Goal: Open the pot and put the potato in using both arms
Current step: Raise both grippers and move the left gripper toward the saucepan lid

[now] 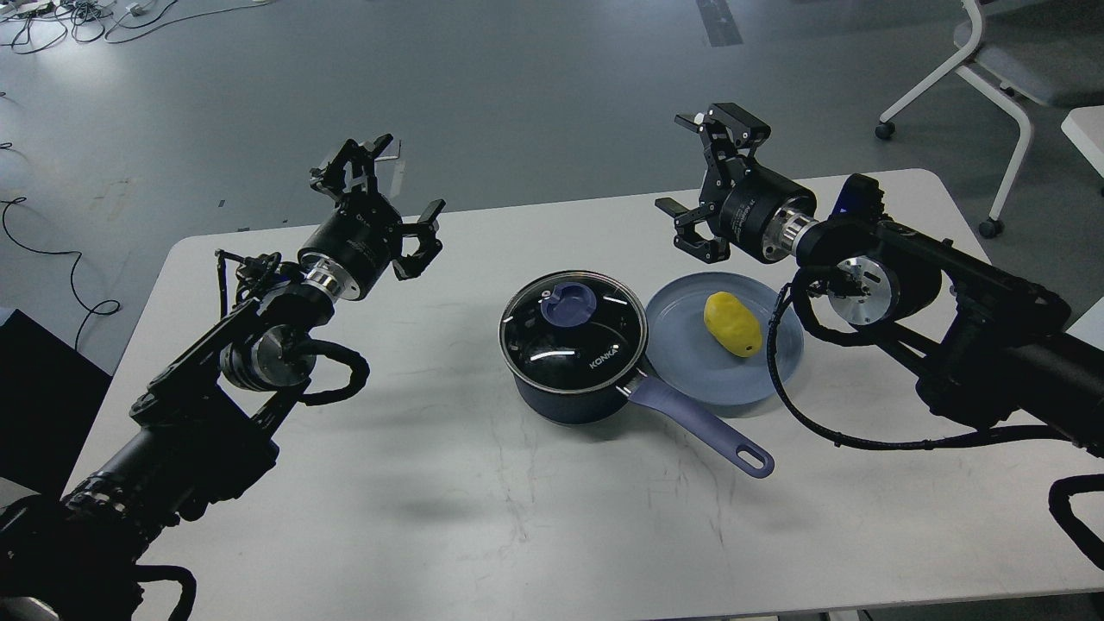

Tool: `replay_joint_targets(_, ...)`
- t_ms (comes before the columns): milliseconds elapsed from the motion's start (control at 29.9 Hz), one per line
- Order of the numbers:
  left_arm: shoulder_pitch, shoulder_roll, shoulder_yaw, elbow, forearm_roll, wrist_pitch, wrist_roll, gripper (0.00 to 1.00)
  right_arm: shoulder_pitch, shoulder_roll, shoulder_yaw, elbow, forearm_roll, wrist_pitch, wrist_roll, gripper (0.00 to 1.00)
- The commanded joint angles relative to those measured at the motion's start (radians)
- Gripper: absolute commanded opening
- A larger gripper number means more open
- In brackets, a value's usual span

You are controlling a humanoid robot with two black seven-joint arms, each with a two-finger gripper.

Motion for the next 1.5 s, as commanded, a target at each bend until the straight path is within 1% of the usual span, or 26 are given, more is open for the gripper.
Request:
replay_joint_targets(0, 0.000, 0.002, 0.000, 0.000, -0.001, 0.001, 0.000, 0.98, -0.001, 0.000, 0.001, -0.008, 0.000, 0.009, 0.000, 1.00)
replay_joint_targets(201, 0.000, 0.000, 0.000, 0.000, -0.002, 0.005, -0.002, 0.98, -0.006, -0.001, 0.003, -0.011, 0.000, 0.008, 0.003, 1.00)
replay_joint_targets(301, 0.003, 0.013, -0.002, -0.009, -0.011, -0.010, -0.005, 0.98, -0.001, -0.003, 0.009, -0.013, 0.000, 0.008, 0.003, 1.00)
replay_joint_targets(368, 0.026, 0.036, 0.003, -0.023, -0.010, -0.025, -0.002, 0.98, 0.009, -0.014, 0.011, -0.018, 0.000, 0.008, 0.003, 1.00)
replay_joint_targets(501, 0.028, 0.037, 0.003, -0.026, -0.005, -0.051, -0.002, 0.98, 0.028, -0.018, 0.009, -0.027, 0.000, 0.009, 0.005, 1.00)
replay_joint_targets(802, 0.033, 0.026, 0.003, -0.026, 0.001, -0.038, 0.002, 0.98, 0.054, -0.026, 0.006, -0.031, 0.000, 0.009, 0.005, 1.00)
replay_joint_targets(1471, 0.033, 0.031, 0.004, -0.026, 0.003, -0.038, -0.002, 0.98, 0.069, -0.047, 0.003, -0.045, 0.000, 0.009, 0.005, 1.00)
